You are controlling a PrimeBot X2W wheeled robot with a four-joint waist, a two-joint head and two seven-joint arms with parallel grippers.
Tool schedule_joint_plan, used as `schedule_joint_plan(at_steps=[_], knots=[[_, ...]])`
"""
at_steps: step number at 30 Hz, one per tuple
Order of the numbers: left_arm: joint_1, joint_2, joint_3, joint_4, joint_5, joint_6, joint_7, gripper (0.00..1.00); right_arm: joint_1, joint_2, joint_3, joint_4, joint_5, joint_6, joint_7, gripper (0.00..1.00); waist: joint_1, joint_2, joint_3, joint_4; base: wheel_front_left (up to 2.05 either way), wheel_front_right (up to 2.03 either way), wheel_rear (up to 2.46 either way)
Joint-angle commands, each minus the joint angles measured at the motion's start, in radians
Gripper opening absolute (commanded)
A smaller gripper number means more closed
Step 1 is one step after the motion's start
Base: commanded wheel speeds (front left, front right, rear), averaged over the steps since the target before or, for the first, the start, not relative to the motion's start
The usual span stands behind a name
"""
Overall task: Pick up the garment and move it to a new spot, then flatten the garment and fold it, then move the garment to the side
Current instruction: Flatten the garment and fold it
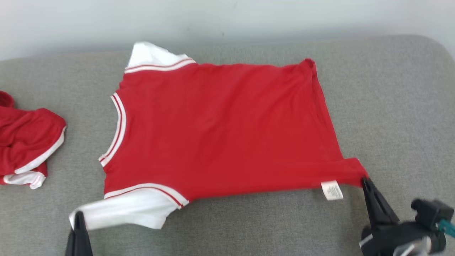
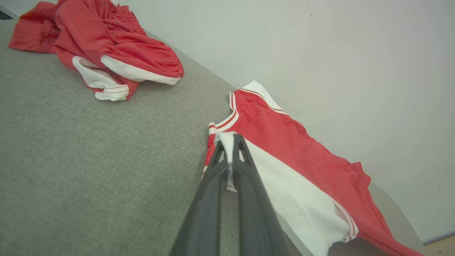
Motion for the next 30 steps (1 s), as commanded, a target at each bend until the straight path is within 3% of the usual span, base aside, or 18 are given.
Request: schedule_joint_plan(at_steps=[1,8,14,30], knots=[[0.031,-0.013,0.008,0.016,0.010,-0.008,-0.003,0.00,0.047,0.006,-0.022,-0.011,-0.015,-0.003,0.003,0.00,0.0002,0.0002,-0.040,0.019,0.00,0.00,0.00],[0.094,-0.040,-0.008,0.074,0.036,-0.038,-0.003,0.00,0.199,0.051,-0.059,-0.053,-0.030,-0.003,0.036,0.00,0.0002,0.0002,-0.073,0.032,0.00,0.00,0.00],[0.078,-0.041,-0.016,0.090,0.053,-0.051,-0.003,0.00,0.226,0.075,-0.064,-0.059,-0.034,-0.003,0.038,0.00,0.0002,0.0002,-0.082,0.026,0.00,0.00,0.00],[-0.199,0.097,-0.069,0.166,0.113,-0.095,0.128,0.00,0.033,0.068,0.012,-0.033,-0.027,-0.003,0.063,0.00,0.0002,0.0002,-0.062,-0.031,0.00,0.00,0.00]])
